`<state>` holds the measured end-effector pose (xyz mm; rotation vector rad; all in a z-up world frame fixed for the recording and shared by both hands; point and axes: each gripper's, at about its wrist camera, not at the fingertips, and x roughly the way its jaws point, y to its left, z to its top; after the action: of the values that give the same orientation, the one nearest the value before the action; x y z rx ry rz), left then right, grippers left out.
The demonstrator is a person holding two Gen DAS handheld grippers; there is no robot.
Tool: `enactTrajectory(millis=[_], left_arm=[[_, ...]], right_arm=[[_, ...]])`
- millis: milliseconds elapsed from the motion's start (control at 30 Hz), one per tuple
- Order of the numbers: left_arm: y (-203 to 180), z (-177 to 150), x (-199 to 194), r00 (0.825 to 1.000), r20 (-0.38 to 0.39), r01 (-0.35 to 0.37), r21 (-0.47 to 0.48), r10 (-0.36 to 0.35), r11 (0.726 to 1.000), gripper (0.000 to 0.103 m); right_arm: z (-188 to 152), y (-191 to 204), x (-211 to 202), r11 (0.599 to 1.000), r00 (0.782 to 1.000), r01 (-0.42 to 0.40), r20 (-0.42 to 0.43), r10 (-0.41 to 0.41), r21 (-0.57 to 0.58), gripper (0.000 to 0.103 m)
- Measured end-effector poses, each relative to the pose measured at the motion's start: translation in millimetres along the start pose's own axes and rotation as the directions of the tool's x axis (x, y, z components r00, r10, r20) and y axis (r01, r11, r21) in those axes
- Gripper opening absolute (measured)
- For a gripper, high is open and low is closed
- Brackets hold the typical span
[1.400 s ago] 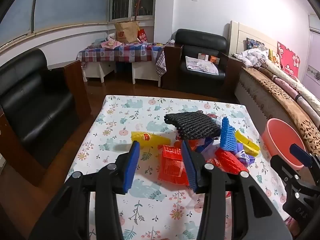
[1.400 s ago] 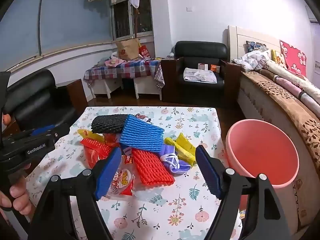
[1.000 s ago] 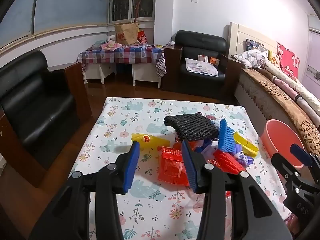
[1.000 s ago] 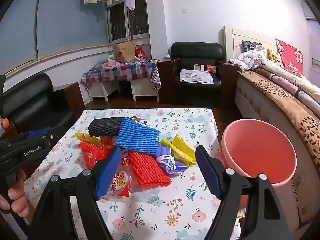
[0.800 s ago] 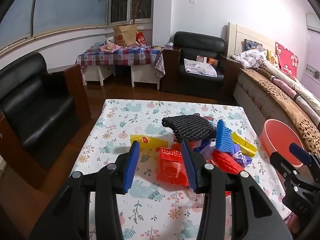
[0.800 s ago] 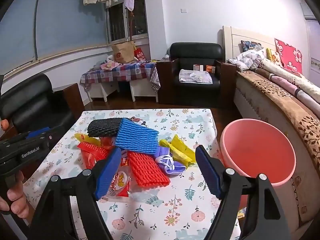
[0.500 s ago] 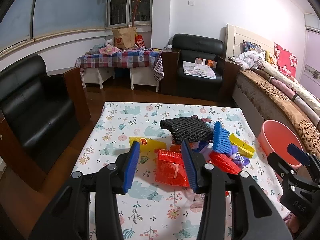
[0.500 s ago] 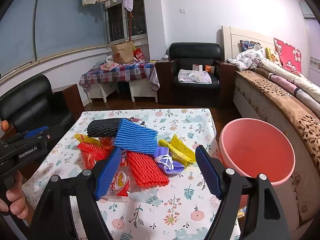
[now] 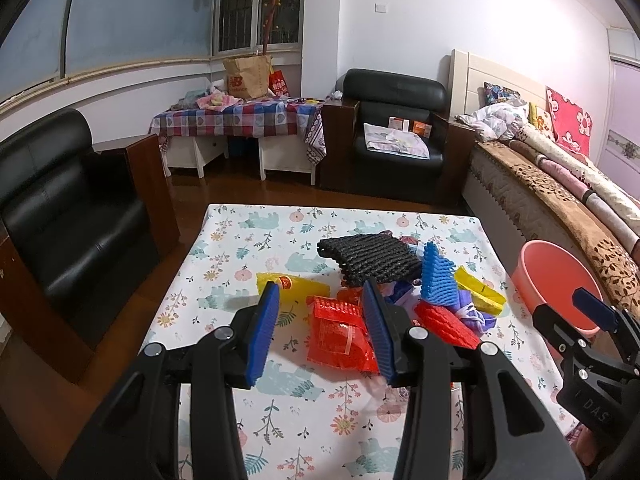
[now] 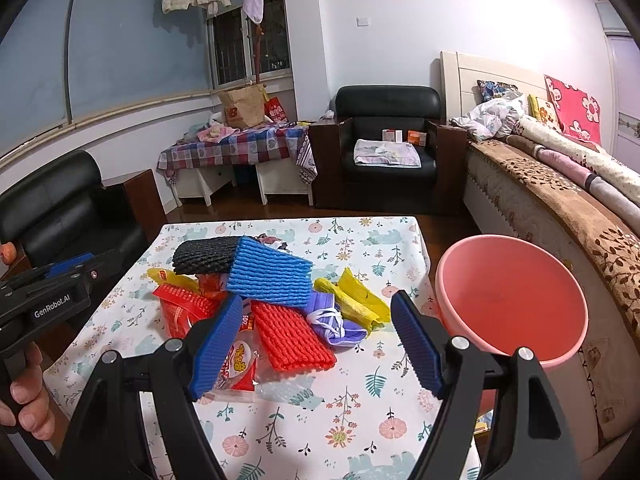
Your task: Collect trash
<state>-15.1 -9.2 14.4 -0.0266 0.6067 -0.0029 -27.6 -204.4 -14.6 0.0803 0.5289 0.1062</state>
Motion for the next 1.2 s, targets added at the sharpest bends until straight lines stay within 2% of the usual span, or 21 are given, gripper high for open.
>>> enactTrajectory(millis=[367,1200], left_arm=[[2.1,-3.8,-3.2,1.000,-0.005,0.019,-0.034,-0.020,0.999,0.044],[3.9,-5.3,-2.9,1.000,-0.007,0.020,-0.037,-0.020,0.999,0.044]], right_arm=[[-1.2,1.3,-4.9,1.000,1.000,-0.004,0.009,0.004,0.003,0.076],[-1.8,0.9,-5.0,1.000,1.000,-0.005,0.010,0.005,0.003,0.076]])
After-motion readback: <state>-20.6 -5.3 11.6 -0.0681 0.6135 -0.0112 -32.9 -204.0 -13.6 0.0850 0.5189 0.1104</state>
